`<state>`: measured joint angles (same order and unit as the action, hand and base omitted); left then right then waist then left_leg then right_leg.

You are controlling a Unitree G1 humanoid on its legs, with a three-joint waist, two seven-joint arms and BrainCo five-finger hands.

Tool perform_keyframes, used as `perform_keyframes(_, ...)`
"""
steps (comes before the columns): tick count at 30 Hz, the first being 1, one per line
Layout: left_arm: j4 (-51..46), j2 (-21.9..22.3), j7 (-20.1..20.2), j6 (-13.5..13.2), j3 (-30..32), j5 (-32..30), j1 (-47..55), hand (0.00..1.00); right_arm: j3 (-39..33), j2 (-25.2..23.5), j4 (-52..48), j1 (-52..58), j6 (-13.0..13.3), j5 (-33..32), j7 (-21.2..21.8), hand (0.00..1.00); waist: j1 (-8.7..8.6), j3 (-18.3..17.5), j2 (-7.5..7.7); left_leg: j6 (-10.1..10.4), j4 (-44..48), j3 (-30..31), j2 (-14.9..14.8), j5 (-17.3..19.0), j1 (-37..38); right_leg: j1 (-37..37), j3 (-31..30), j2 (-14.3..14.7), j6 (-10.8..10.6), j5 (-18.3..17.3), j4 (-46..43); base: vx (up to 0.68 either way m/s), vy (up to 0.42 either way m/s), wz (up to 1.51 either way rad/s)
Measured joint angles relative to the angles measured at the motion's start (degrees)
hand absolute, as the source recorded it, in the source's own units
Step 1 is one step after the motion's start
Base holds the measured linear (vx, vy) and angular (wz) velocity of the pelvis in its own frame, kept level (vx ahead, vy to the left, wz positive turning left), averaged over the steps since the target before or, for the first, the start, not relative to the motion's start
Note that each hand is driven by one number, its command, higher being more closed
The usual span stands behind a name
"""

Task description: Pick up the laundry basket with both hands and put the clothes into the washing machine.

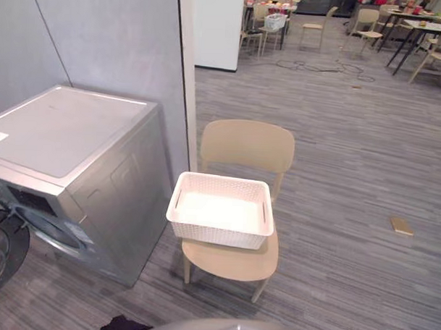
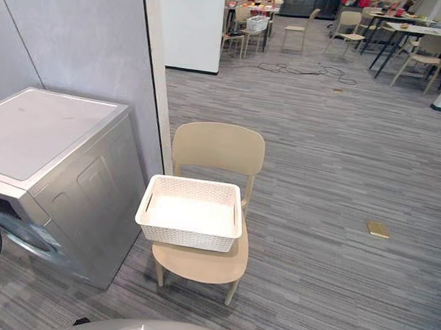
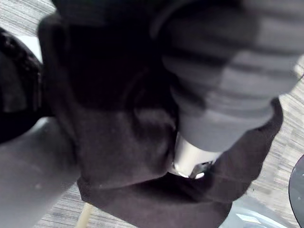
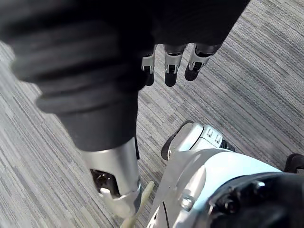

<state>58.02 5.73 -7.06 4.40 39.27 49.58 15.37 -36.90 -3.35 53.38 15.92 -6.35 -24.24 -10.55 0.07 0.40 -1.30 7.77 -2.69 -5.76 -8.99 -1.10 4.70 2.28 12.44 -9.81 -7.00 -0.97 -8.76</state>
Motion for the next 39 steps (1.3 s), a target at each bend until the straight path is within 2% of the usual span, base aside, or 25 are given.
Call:
perform_keyframes(2,0.1,-0.2,0.1,0.2,0.1,-0.2,-1.3,1.0,1.8,1.2,-0.1,-2.1,-0.1,0.6,0.0,0.0,0.26,2.1,0.11,-0.3,5.0,2.7,0.6,1.2,-3.7,1.4,2.0,-1.5,-0.2,-2.0,-3.7,-0.05,-0.016,0.7)
perform_keyframes(5,-0.1,-0.1,0.0,0.1,0.0,-0.2,-4.9,1.0,7.3,3.8,-2.0,-6.7,0.0,4.1,-0.4,0.0,1.06,6.0,0.34,-0.9,9.7,7.6,3.0,1.1,-10.9,6.6,6.0,-5.8,-0.2,-6.1,-12.7,-0.12,-0.036,0.88)
perform_keyframes(7,-0.1,0.0,-0.1,0.0,0.0,-0.2,-5.7,1.0,7.8,4.0,-3.4,-9.7,0.3,4.4,-0.6,0.0,1.05,6.6,-0.06,-3.9,7.6,6.5,3.4,1.6,-13.6,9.0,8.4,-7.8,0.5,-6.3,-14.7,-0.08,-0.025,0.94)
perform_keyframes(8,-0.2,-0.5,-0.2,-0.3,0.2,-0.2,-6.7,1.0,8.1,3.4,-3.7,-11.8,0.7,4.4,-0.8,0.0,0.73,7.4,1.64,-5.7,11.8,-0.6,2.2,3.1,-15.3,9.3,11.3,-11.1,0.7,-5.3,-14.3,-0.01,-0.009,1.08)
perform_keyframes(11,0.1,-0.1,-0.3,-0.7,0.3,-0.3,-6.6,1.0,7.8,3.9,-4.2,-12.9,1.3,4.4,-0.9,0.0,0.72,7.5,0.12,-5.8,20.6,-5.6,-1.5,4.0,-15.0,7.0,15.9,-13.0,0.8,-5.0,-15.0,0.01,0.033,0.92)
perform_keyframes(13,0.2,-0.7,-0.3,-1.1,-0.7,-0.4,-6.0,1.0,7.0,4.2,-2.9,-12.9,2.0,4.4,-0.8,0.0,-0.59,7.7,0.36,-5.8,22.3,-6.8,-4.6,7.2,-12.8,3.7,20.1,-16.4,0.2,-4.7,-16.7,-0.03,0.217,1.25)
perform_keyframes(14,0.1,-0.9,-0.3,-1.1,-1.1,-0.4,-6.1,1.0,6.7,4.4,-2.2,-12.8,2.2,4.4,-0.8,0.0,-0.59,7.7,0.56,-5.4,23.2,-7.2,-5.1,8.1,-13.0,3.4,20.6,-17.5,-0.3,-4.4,-17.1,-0.03,0.35,1.03)
perform_keyframes(15,0.2,-1.1,-0.3,-1.1,-1.2,-0.4,-6.3,1.0,6.2,4.9,-0.5,-12.9,2.2,4.4,-0.8,0.0,-0.53,7.8,0.65,-3.3,25.0,-8.1,-6.1,10.1,-14.8,3.5,21.5,-19.4,-2.2,-3.3,-17.6,-0.02,0.343,0.72)
perform_keyframes(16,0.8,-1.5,-0.3,-1.1,-1.2,-0.4,-7.2,1.0,4.9,4.9,1.1,-13.6,2.2,4.5,-0.8,0.0,-0.15,8.3,1.54,-1.2,26.8,-8.7,-3.9,11.6,-15.7,3.2,21.8,-21.2,-3.1,-1.8,-17.3,0.0,0.278,0.59)
perform_keyframes(17,1.0,-2.5,-0.4,-1.2,-1.6,-0.5,-7.3,1.0,4.2,4.3,2.0,-14.0,2.0,4.5,-0.8,0.0,0.02,8.7,2.03,-1.3,26.6,-8.4,-2.6,11.6,-15.7,2.6,21.8,-21.6,-2.5,-1.0,-15.9,0.0,0.318,0.56)
perform_keyframes(18,1.5,-4.5,-0.6,-1.3,-3.5,-1.1,-7.2,1.0,3.9,3.3,3.9,-13.7,1.1,4.4,-0.7,0.0,-0.28,8.7,2.89,-1.3,26.3,-7.2,-1.1,11.6,-16.6,0.9,21.5,-20.7,-1.5,1.2,-12.1,-0.01,0.334,0.64)
perform_keyframes(19,1.7,-5.8,-0.7,-1.4,-4.7,-2.1,-7.6,1.0,3.3,3.1,5.8,-13.4,1.0,4.4,-0.8,0.0,-0.43,8.3,3.86,-1.4,27.7,-5.8,-0.1,12.6,-18.1,-1.4,21.7,-20.1,-2.1,5.7,-7.9,-0.03,0.326,0.72)
perform_keyframes(21,1.7,-6.9,-0.9,-1.4,-7.1,-3.3,-8.6,1.0,1.9,3.5,6.7,-13.3,1.1,4.2,-1.1,0.0,-0.53,8.6,3.46,-2.5,34.3,-3.4,0.4,16.2,-22.2,-3.2,21.9,-19.7,-2.1,9.2,-6.4,-0.05,0.317,0.61)
perform_keyframes(22,1.8,-6.8,-0.9,-1.4,-8.6,-4.3,-8.8,1.0,1.9,4.2,7.4,-13.3,1.1,3.9,-1.3,0.0,-0.05,9.4,2.42,-3.1,37.5,-2.6,1.2,18.3,-23.3,-3.5,21.4,-20.4,-1.9,11.1,-6.5,-0.06,0.363,0.39)
perform_keyframes(23,2.0,-6.8,-0.9,-1.4,-9.2,-4.8,-8.8,1.0,1.9,4.3,7.5,-13.2,1.1,3.7,-1.4,0.0,0.06,9.3,2.61,-3.8,38.1,-2.3,2.0,18.8,-23.4,-3.6,21.0,-21.0,-1.7,12.6,-6.7,-0.04,0.361,0.27)
perform_keyframes(25,2.3,-6.8,-0.9,-1.4,-10.6,-5.8,-8.8,1.0,1.8,4.3,7.6,-13.2,1.1,3.1,-1.4,0.0,-0.14,9.4,2.46,-5.7,37.1,-2.2,4.6,19.2,-22.3,-2.8,18.1,-22.8,4.3,17.8,-8.5,-0.01,0.276,0.33)
perform_keyframes(26,2.4,-6.9,-0.9,-1.4,-11.4,-7.1,-8.7,1.0,1.2,4.2,7.2,-13.3,1.2,3.0,-1.5,0.0,-0.48,9.7,2.23,-7.0,34.7,-1.9,5.8,18.3,-20.3,-0.2,11.9,-22.6,9.7,17.1,-13.7,0.04,0.223,0.37)
perform_keyframes(27,2.7,-7.2,-0.8,-1.4,-12.2,-8.3,-8.4,1.0,0.6,3.7,7.1,-13.3,1.4,2.5,-1.5,0.0,-0.67,9.9,2.14,-8.2,31.2,-1.2,6.8,16.7,-17.6,2.1,4.7,-19.0,7.8,9.8,-21.7,0.08,0.23,0.46)
perform_keyframes(28,2.9,-7.8,-0.8,-1.2,-12.4,-9.2,-8.2,1.0,0.5,3.1,7.1,-13.1,1.5,2.0,-1.4,0.0,-1.11,9.9,2.17,-9.0,27.9,-0.4,7.4,15.2,-15.3,3.1,1.3,-15.0,7.2,4.0,-27.2,0.08,0.174,0.48)
perform_keyframes(29,2.7,-8.1,-0.3,-1.2,-12.2,-10.0,-8.2,1.0,-0.2,1.8,6.6,-12.4,1.6,1.9,-1.3,0.0,-1.49,10.0,2.22,-9.7,23.8,0.2,8.1,13.6,-12.5,4.7,-0.6,-9.5,7.0,-2.3,-33.1,0.07,0.111,0.39)
perform_keyframes(32,2.5,-6.4,0.4,-0.7,-10.7,-11.6,-8.5,1.0,-0.5,0.1,3.0,-9.9,1.6,1.5,-0.6,0.0,-2.13,10.6,1.93,-10.6,18.5,-1.6,8.6,12.9,-8.4,10.1,3.0,0.4,7.7,-11.0,-39.4,0.08,0.003,0.15)
perform_keyframes(35,2.1,-5.2,0.9,-0.1,-9.5,-12.2,-10.8,1.0,-1.2,-0.9,1.1,-9.5,1.6,1.4,-0.1,0.0,-2.4,11.5,1.87,-10.9,15.5,-2.4,8.3,12.7,-7.6,14.6,7.9,3.6,6.8,-13.0,-33.1,0.11,-0.073,0.13)
perform_keyframes(36,2.0,-5.2,1.4,0.0,-9.3,-13.0,-13.0,1.0,-2.5,-1.4,1.4,-9.8,1.4,1.2,0.0,0.0,-2.36,11.5,1.87,-11.0,11.6,-2.3,7.8,12.6,-6.7,15.8,9.6,4.5,4.4,-11.6,-24.1,0.14,-0.111,0.36)
perform_keyframes(38,2.0,-5.0,1.7,0.0,-8.9,-13.7,-15.3,1.0,-3.1,-1.4,1.9,-9.9,1.3,1.5,0.0,0.0,-2.68,11.6,1.82,-11.0,5.7,-2.0,7.7,12.6,-4.3,15.4,8.7,4.9,3.1,-8.5,-14.8,0.26,-0.166,0.76)
perform_keyframes(39,1.9,-4.4,2.2,0.0,-8.9,-13.8,-16.4,1.0,-2.9,-1.4,2.2,-9.2,1.1,1.8,0.1,0.0,-3.75,11.8,2.28,-10.1,4.0,-1.0,7.7,12.1,-2.5,13.1,6.0,4.2,3.6,-6.8,-9.8,0.42,-0.308,1.36)
